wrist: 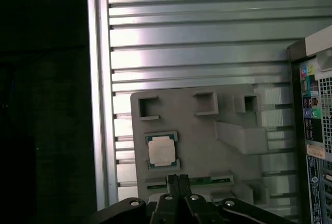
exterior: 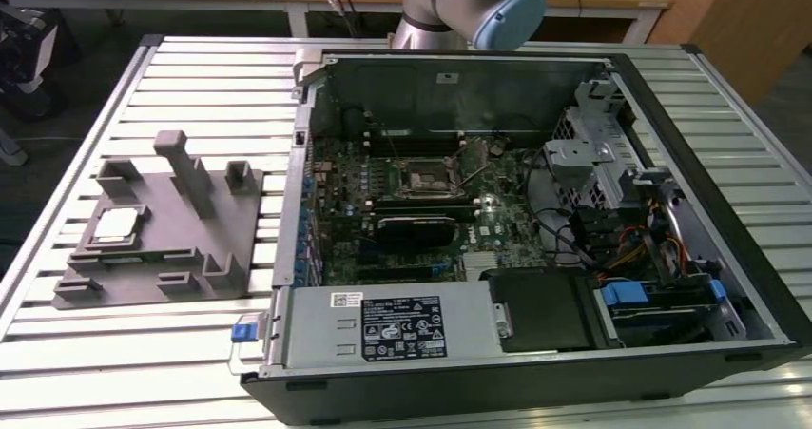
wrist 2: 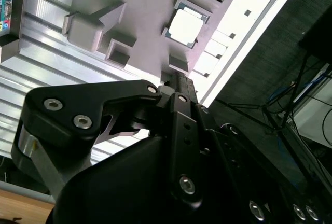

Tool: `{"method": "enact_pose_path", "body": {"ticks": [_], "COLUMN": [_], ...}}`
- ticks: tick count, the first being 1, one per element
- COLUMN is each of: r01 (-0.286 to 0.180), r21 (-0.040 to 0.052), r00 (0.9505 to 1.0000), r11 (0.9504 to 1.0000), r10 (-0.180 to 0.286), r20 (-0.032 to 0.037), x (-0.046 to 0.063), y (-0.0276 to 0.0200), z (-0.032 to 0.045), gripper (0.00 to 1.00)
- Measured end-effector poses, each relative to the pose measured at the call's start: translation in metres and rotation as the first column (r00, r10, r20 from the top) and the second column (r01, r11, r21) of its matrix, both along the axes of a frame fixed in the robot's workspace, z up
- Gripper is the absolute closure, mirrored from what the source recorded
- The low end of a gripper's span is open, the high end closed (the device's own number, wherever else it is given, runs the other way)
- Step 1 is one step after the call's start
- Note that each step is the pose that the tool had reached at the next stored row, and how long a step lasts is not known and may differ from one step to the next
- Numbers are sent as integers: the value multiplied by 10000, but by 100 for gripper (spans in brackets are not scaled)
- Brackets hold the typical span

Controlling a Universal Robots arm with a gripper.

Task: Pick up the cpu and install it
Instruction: 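Pick up the cpu and move it towards the insertion slot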

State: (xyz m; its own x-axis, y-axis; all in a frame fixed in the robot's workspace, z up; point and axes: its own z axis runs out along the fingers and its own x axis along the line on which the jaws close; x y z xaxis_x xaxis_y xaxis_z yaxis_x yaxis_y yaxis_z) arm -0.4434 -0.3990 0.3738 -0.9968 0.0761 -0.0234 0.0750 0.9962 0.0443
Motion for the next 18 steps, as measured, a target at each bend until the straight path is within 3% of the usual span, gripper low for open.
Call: {"method": "enact_pose_path", "body": {"ticks": [15,18], "r01": [1,1], "r21": [-1,16], "r00": [10000,10000], "r11": [10000,10000], "r10": [-1,-1], "r20": [15,36], "x": [-3,-3], "y": [-18,-24], "z": [-102,-114], "gripper": [89,83]}}
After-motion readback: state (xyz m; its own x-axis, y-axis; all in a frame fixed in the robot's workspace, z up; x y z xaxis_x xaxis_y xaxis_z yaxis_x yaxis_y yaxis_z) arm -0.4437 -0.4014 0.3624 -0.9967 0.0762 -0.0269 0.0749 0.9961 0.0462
